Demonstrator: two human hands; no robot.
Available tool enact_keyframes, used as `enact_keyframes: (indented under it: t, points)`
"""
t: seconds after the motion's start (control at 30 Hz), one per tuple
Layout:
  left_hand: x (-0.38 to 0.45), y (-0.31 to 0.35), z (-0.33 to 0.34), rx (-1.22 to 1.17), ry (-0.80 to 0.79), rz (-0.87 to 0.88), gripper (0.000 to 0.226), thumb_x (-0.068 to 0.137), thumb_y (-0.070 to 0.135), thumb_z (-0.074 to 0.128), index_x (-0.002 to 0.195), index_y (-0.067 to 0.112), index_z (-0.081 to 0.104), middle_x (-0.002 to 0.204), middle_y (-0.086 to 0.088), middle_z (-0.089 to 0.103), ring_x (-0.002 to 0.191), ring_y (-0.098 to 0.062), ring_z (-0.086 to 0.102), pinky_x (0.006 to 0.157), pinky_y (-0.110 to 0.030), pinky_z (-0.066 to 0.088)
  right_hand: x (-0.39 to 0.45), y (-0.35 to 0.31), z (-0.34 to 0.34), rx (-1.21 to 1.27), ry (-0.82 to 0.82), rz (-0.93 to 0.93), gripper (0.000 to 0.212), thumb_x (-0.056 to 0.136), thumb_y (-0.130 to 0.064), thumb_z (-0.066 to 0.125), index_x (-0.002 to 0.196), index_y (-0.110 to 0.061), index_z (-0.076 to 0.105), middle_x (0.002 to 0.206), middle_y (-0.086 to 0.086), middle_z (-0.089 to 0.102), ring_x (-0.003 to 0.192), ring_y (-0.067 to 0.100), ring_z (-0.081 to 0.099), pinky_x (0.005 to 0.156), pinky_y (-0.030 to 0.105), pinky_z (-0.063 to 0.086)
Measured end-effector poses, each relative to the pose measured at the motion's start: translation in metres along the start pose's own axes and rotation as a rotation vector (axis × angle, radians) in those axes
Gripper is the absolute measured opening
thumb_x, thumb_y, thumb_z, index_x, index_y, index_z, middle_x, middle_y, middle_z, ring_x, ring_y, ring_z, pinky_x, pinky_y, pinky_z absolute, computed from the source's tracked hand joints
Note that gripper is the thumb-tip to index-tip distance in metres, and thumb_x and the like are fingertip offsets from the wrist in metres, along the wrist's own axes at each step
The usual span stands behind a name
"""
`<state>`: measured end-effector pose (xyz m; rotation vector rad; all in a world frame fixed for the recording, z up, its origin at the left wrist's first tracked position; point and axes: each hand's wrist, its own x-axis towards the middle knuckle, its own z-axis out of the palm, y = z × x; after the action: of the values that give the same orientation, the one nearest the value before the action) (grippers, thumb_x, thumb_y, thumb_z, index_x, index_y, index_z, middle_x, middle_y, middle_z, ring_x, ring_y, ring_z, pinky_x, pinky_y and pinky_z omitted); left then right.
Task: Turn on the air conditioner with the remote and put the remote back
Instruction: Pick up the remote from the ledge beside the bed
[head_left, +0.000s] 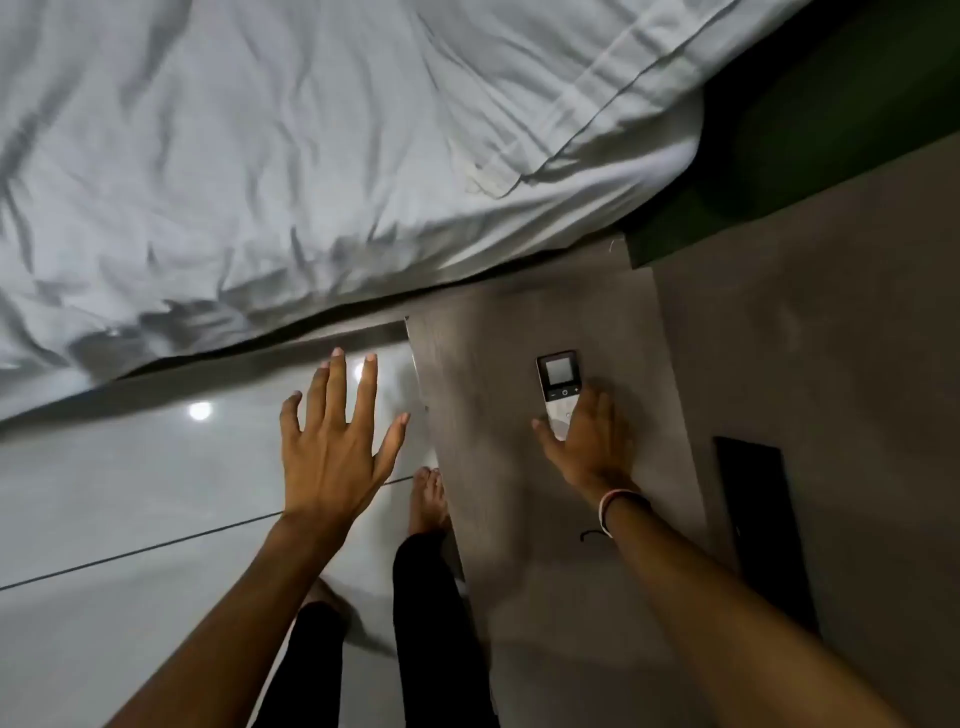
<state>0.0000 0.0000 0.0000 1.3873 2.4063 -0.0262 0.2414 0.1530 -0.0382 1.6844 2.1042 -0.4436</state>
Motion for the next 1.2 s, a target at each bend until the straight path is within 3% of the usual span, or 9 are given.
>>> enact_keyframes:
  t: [0.2, 0.43, 0.57, 0.77, 0.9, 0.93, 1.03, 1.2]
  points:
    - [0.002, -0.004, 0.025, 0.043, -0.044, 0.035, 0.076, 0.098, 0.061, 0.022, 0.158, 0.015, 0.028, 0.163, -0.023, 0.032, 0.147, -0.039, 0.037, 0.112, -0.058, 0.035, 0.003, 0.004, 0.021, 0.071, 0.06, 0.055, 0.061, 0.09, -0.044, 0.065, 0.133, -0.004, 0.047, 0.127, 0.018, 0.053, 0.11, 0.034, 0.058, 0.082, 0.043, 0.051]
    - [0.011, -0.011, -0.02, 0.068, 0.08, 0.036, 0.073, 0.1, 0.059, 0.031, 0.159, 0.017, 0.027, 0.163, -0.023, 0.03, 0.145, -0.04, 0.039, 0.11, -0.059, 0.037, -0.011, -0.01, -0.015, 0.252, 0.133, 0.051, 0.067, 0.075, -0.045, 0.076, 0.123, -0.006, 0.051, 0.116, 0.014, 0.059, 0.102, 0.031, 0.06, 0.066, 0.032, 0.047]
    - [0.02, -0.023, -0.079, 0.08, 0.203, 0.03, 0.074, 0.099, 0.061, 0.03, 0.16, 0.019, 0.024, 0.163, -0.022, 0.031, 0.143, -0.04, 0.041, 0.108, -0.06, 0.038, -0.02, -0.039, -0.074, 0.417, 0.205, -0.012, 0.069, 0.064, -0.047, 0.078, 0.115, -0.012, 0.045, 0.106, 0.008, 0.059, 0.091, 0.026, 0.061, 0.064, 0.032, 0.05]
    - [0.023, -0.046, -0.196, 0.132, 0.407, 0.027, 0.071, 0.102, 0.058, 0.032, 0.159, 0.016, 0.025, 0.163, -0.023, 0.033, 0.144, -0.039, 0.043, 0.107, -0.059, 0.04, -0.044, -0.113, -0.194, 0.714, 0.324, -0.1, 0.057, 0.062, -0.047, 0.069, 0.1, -0.023, 0.034, 0.081, -0.001, 0.059, 0.071, 0.025, 0.063, 0.059, 0.037, 0.056]
    - [0.021, -0.071, -0.313, 0.156, 0.597, 0.006, 0.069, 0.103, 0.057, 0.033, 0.159, 0.016, 0.027, 0.161, -0.023, 0.035, 0.143, -0.039, 0.043, 0.107, -0.058, 0.039, -0.071, -0.187, -0.301, 1.023, 0.366, -0.238, 0.052, 0.064, -0.04, 0.071, 0.097, -0.024, 0.035, 0.076, -0.01, 0.058, 0.067, -0.005, 0.06, 0.047, 0.011, 0.043]
    - [0.017, -0.078, -0.339, 0.172, 0.65, 0.003, 0.069, 0.103, 0.057, 0.032, 0.159, 0.016, 0.027, 0.161, -0.023, 0.035, 0.143, -0.039, 0.043, 0.107, -0.059, 0.039, -0.08, -0.204, -0.327, 1.112, 0.352, -0.276, 0.049, 0.065, -0.034, 0.073, 0.097, -0.02, 0.038, 0.075, -0.006, 0.061, 0.064, -0.006, 0.06, 0.047, 0.01, 0.044]
    - [0.0, -0.101, -0.425, 0.203, 0.786, -0.029, 0.068, 0.103, 0.056, 0.034, 0.158, 0.015, 0.03, 0.161, -0.023, 0.036, 0.142, -0.039, 0.044, 0.107, -0.059, 0.038, -0.112, -0.253, -0.406, 1.353, 0.225, -0.418, 0.042, 0.068, -0.014, 0.075, 0.101, -0.014, 0.049, 0.08, 0.009, 0.067, 0.051, 0.013, 0.064, 0.046, 0.033, 0.058]
    - [-0.05, -0.149, -0.545, 0.261, 0.998, -0.109, 0.066, 0.102, 0.056, 0.039, 0.153, 0.014, 0.039, 0.155, -0.023, 0.045, 0.138, -0.038, 0.049, 0.104, -0.057, 0.041, -0.182, -0.32, -0.518, 1.446, -0.012, -0.766, 0.049, 0.076, 0.0, 0.079, 0.114, -0.008, 0.049, 0.095, 0.018, 0.068, 0.07, 0.034, 0.075, 0.061, 0.05, 0.063]
